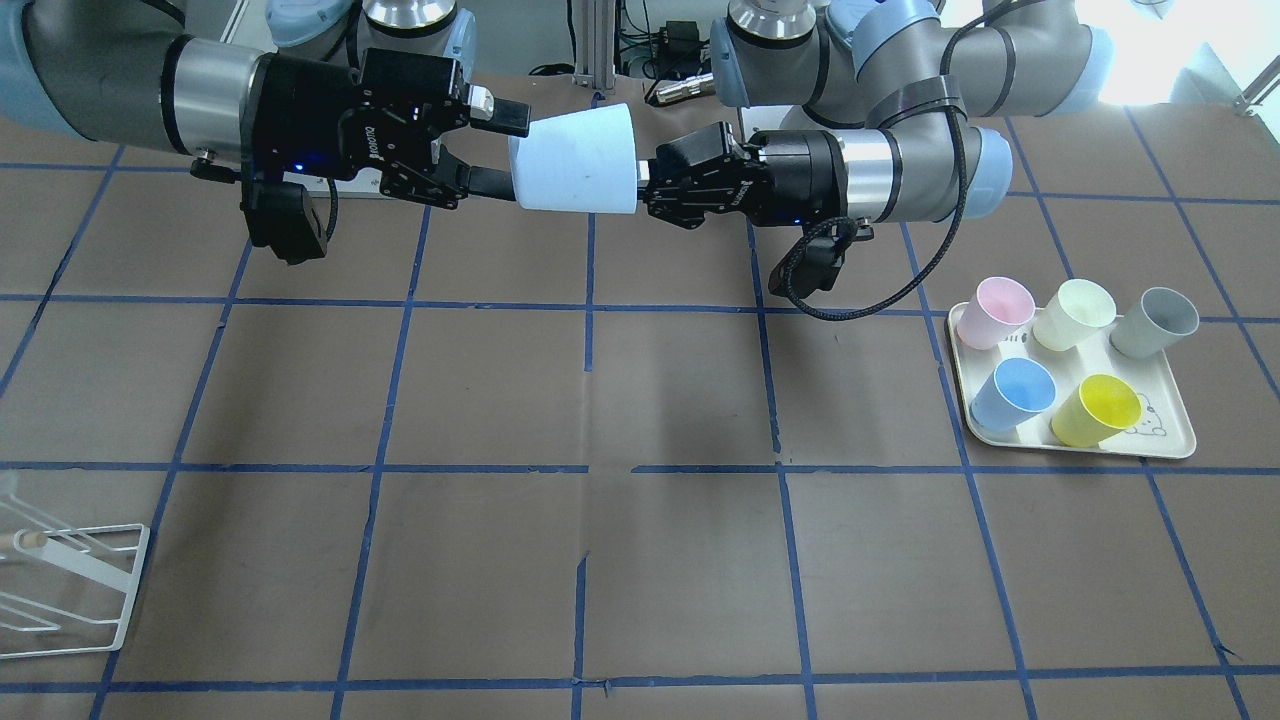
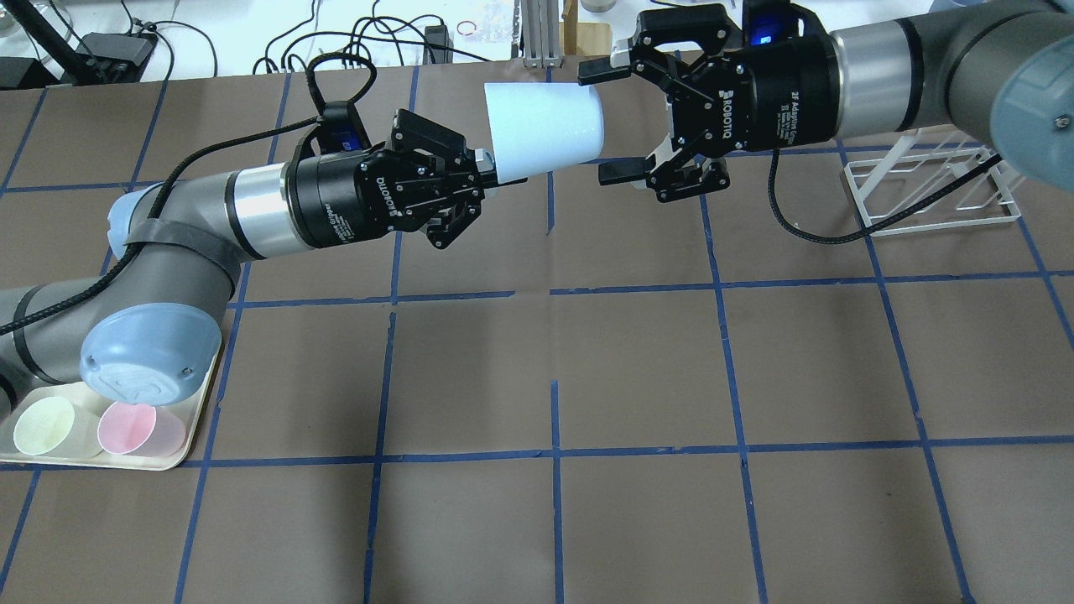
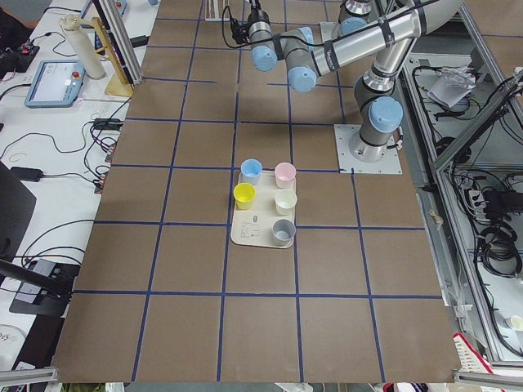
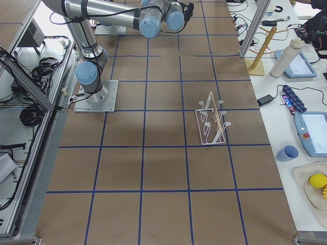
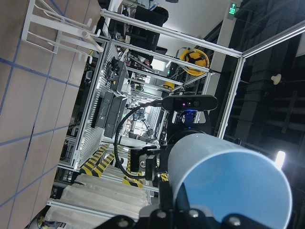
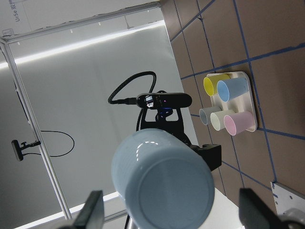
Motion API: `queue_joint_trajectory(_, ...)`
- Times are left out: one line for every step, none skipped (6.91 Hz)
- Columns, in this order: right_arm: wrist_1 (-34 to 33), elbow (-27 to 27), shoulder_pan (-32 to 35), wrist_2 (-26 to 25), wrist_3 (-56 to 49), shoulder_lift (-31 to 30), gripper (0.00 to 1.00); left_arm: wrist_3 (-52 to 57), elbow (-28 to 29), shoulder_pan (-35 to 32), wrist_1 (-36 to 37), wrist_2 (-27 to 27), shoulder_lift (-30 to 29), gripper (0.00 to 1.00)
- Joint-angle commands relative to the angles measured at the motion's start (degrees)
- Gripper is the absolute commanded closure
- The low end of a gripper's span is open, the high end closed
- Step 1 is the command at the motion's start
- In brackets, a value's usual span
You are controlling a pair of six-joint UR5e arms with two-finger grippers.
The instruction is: Transfer IKEA cup to right arm and place on rack
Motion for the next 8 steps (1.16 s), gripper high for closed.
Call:
queue_joint_trajectory(-0.07, -0.31, 0.04, 0.04, 0.13, -0.38, 0.12, -0.18, 0.00, 0.06, 0.00, 0.06, 0.00, 1.00)
queue_joint_trajectory(0.02, -0.22, 0.04, 0.12, 0.13, -0.38, 0.14, -0.09, 0.00, 0.06, 0.00, -0.03, 0.09, 1.00)
queue_joint_trajectory(0.02, -0.22, 0.04, 0.04, 0.04, -0.38, 0.17, -0.09, 0.00, 0.06, 0.00, -0.03, 0.09, 1.00)
queue_joint_trajectory(0.02, -0.22, 0.04, 0.04, 0.04, -0.38, 0.21, -0.09, 0.00, 0.06, 0.00, -0.03, 0.09, 1.00)
queue_joint_trajectory(0.02, -0.22, 0.04, 0.04, 0.13, -0.38, 0.22, 0.00, 0.00, -0.02, 0.00, -0.03, 0.09, 1.00)
queue_joint_trajectory(0.02, -0.31, 0.04, -0.05, 0.04, -0.38, 0.25, 0.00, 0.00, -0.02, 0.00, -0.03, 0.09, 1.00)
queue_joint_trajectory(-0.07, -0.31, 0.04, -0.05, 0.04, -0.38, 0.32, 0.08, 0.00, -0.02, 0.00, -0.03, 0.09, 1.00)
queue_joint_trajectory(-0.07, -0.31, 0.04, -0.05, 0.04, -0.38, 0.33, 0.17, 0.00, -0.02, 0.00, -0.03, 0.09, 1.00)
